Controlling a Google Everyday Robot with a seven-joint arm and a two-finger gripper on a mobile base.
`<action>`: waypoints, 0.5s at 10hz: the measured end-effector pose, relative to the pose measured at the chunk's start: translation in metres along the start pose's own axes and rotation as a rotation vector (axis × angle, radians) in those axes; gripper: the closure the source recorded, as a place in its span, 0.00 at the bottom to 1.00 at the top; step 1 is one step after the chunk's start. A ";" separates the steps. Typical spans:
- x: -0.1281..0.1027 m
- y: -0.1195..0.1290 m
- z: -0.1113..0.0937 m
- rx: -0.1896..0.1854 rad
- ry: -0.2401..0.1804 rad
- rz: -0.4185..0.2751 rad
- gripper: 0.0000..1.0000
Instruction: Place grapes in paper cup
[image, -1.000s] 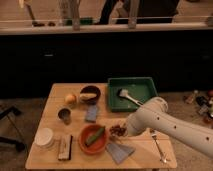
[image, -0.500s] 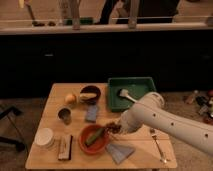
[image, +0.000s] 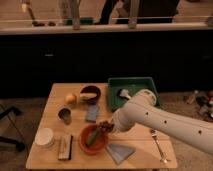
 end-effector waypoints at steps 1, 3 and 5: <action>-0.001 -0.001 0.000 0.002 -0.001 -0.008 0.98; -0.016 -0.005 0.004 0.001 -0.008 -0.035 0.98; -0.039 -0.012 0.005 -0.004 -0.013 -0.073 0.98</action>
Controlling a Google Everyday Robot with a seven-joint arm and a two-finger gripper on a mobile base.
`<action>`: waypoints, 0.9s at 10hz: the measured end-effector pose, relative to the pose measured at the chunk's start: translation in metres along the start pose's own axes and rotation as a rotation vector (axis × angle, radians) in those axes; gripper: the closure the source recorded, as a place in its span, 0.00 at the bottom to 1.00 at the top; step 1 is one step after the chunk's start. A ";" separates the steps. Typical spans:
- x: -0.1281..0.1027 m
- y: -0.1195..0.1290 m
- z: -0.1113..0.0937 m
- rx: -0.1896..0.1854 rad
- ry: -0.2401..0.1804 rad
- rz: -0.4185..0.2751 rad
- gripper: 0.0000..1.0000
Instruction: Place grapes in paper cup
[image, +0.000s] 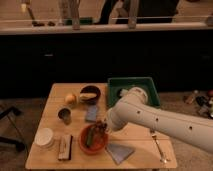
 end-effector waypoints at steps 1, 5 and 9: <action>-0.005 0.000 0.000 -0.001 -0.002 -0.009 0.98; -0.030 -0.005 0.004 -0.003 -0.011 -0.044 0.98; -0.059 -0.014 0.009 -0.005 -0.018 -0.100 0.98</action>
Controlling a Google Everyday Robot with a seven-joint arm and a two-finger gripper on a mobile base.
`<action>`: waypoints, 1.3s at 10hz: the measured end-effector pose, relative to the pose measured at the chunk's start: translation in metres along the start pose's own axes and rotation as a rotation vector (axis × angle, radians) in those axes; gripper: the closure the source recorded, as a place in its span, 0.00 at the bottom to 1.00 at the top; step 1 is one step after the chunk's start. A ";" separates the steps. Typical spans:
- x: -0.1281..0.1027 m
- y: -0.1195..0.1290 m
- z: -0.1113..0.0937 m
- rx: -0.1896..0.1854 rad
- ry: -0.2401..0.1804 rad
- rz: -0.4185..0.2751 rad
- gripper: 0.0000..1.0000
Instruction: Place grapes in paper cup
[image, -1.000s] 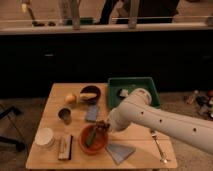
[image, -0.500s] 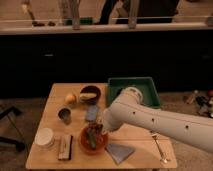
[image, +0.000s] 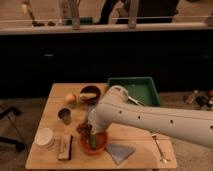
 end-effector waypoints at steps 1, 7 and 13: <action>-0.001 -0.001 0.000 0.001 -0.001 -0.002 0.98; -0.039 -0.011 0.014 0.007 -0.026 -0.073 0.98; -0.073 -0.021 0.028 0.019 -0.061 -0.131 0.98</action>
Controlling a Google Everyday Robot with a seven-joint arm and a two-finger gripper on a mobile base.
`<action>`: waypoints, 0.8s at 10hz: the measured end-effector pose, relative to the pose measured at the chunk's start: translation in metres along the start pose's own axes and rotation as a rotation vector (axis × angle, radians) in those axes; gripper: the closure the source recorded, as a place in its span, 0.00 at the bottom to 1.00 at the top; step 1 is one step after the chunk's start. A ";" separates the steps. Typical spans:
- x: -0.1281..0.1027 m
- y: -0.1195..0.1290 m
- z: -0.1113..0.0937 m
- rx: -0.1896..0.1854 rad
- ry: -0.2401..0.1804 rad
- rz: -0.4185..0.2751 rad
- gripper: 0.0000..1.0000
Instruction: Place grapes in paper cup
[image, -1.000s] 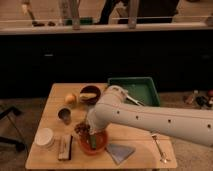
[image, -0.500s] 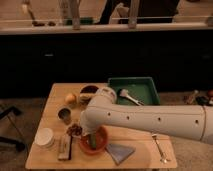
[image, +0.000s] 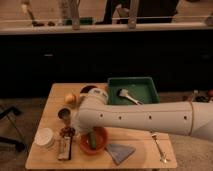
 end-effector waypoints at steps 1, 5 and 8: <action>-0.003 -0.001 0.002 0.000 -0.005 -0.006 0.98; -0.019 -0.009 0.013 -0.004 -0.017 -0.030 0.98; -0.025 -0.009 0.018 -0.005 -0.029 -0.038 0.98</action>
